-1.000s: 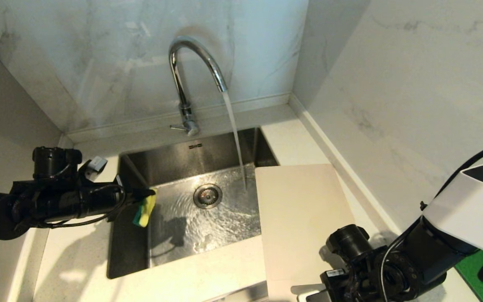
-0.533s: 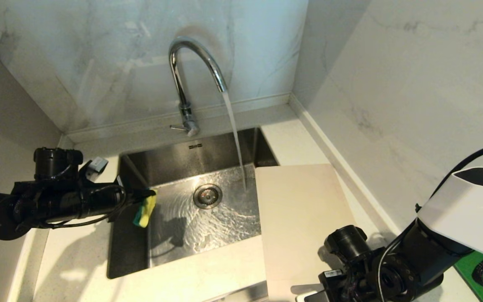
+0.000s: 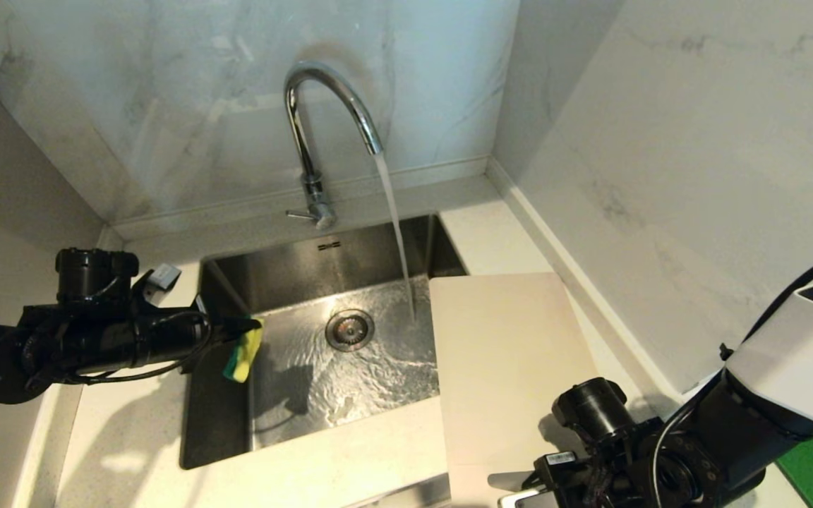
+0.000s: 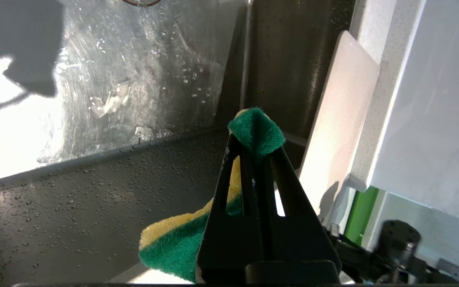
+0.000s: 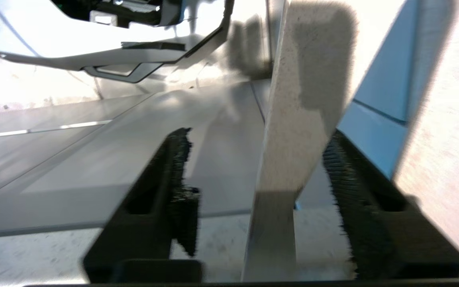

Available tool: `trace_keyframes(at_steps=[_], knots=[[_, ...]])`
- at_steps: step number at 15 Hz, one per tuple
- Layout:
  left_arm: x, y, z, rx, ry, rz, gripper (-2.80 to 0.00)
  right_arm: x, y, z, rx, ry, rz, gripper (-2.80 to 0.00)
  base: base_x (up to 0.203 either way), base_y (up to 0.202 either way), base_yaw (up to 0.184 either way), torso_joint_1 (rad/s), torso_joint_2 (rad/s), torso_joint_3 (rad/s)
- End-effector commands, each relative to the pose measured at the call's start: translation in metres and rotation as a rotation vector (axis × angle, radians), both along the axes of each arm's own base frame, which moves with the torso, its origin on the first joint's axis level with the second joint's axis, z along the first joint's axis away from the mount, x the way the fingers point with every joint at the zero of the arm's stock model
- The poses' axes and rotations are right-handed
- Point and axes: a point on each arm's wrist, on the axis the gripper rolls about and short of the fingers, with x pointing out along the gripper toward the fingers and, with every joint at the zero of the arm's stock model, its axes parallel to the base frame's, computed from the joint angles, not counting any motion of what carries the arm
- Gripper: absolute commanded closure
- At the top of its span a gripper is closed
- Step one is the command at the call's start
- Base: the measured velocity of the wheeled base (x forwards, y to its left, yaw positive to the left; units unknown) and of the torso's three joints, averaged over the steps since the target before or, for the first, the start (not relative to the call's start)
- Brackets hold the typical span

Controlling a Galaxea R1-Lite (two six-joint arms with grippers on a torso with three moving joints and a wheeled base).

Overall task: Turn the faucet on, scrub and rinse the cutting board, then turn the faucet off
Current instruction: Put down the cutting board, then put down the cleaning cloth

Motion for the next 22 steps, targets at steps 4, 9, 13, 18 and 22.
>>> trace_keyframes(at_steps=[4,9,13,18,22], knots=[[-0.001,-0.003,0.000,-0.005,0.002,-0.010,0.00,-0.027,0.001,0.040,0.051,-0.130,0.048,-2.80,0.000,0.000,0.000,0.000,0.00,0.000],[-0.003,-0.003,0.002,-0.005,-0.003,-0.010,0.00,-0.054,-0.008,0.078,0.121,-0.278,0.039,-2.80,0.000,0.000,0.000,0.000,0.00,0.000],[-0.003,-0.005,-0.002,-0.004,-0.024,-0.006,0.00,-0.055,-0.009,0.123,0.316,-0.364,-0.157,-2.80,0.000,0.000,0.000,0.000,0.00,0.000],[-0.002,-0.002,0.003,0.016,-0.056,0.054,0.00,-0.052,-0.007,0.167,0.572,-0.366,-0.314,0.00,0.000,0.000,0.000,0.000,0.00,0.000],[-0.005,0.000,0.016,0.094,-0.123,0.109,0.00,-0.010,0.003,0.212,0.817,-0.421,-0.466,0.00,0.000,0.000,0.000,0.000,0.00,0.000]])
